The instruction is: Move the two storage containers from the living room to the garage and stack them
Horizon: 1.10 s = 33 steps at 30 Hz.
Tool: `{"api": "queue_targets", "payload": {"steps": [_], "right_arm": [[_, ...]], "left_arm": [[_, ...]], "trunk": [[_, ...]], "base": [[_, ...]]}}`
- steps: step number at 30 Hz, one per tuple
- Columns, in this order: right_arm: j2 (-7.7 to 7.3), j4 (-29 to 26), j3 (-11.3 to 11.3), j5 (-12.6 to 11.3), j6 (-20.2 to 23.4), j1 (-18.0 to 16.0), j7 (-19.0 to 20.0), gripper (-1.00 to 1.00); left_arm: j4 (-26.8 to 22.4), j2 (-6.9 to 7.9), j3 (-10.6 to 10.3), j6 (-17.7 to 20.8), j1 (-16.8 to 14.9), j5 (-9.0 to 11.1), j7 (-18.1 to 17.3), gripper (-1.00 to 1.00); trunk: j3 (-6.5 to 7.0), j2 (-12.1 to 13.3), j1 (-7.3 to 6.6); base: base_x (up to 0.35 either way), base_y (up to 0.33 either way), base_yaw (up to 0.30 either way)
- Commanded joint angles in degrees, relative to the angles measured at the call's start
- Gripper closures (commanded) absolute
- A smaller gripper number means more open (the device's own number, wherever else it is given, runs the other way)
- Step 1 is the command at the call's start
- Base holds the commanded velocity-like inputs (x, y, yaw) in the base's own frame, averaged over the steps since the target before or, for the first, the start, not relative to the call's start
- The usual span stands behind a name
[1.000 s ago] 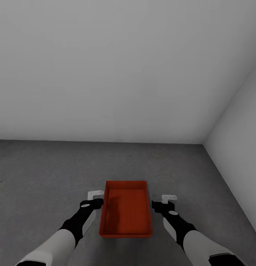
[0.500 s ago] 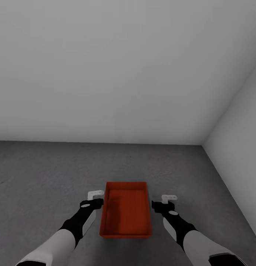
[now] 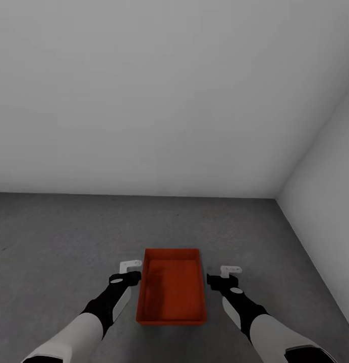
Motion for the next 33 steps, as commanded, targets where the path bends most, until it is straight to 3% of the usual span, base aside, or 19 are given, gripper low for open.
{"api": "queue_targets", "payload": {"steps": [1, 14, 33], "right_arm": [[0.00, 0.1, 0.5, -0.6, -0.3, 0.0, -0.3, -1.00], [0.17, 0.1, 0.6, -0.6, -0.2, 0.0, -0.2, -1.00], [-0.14, 0.4, 0.5, -0.7, -0.2, -0.1, -0.2, -1.00]], "left_arm": [[0.0, 0.03, -0.4, 0.3, 0.0, 0.6, 0.4, -1.00], [0.6, 0.02, -0.4, 0.3, 0.0, 0.7, 0.4, -1.00], [2.3, 0.20, -0.3, 0.3, 0.0, 1.2, 0.4, -1.00]], "trunk": [[-0.04, 0.0, 0.00], [-0.04, 0.0, 0.00], [-0.04, 0.0, 0.00]], "base": [[0.000, 0.000, 0.000], [-0.033, 0.000, 0.000], [-0.326, 0.000, 0.000]]}}
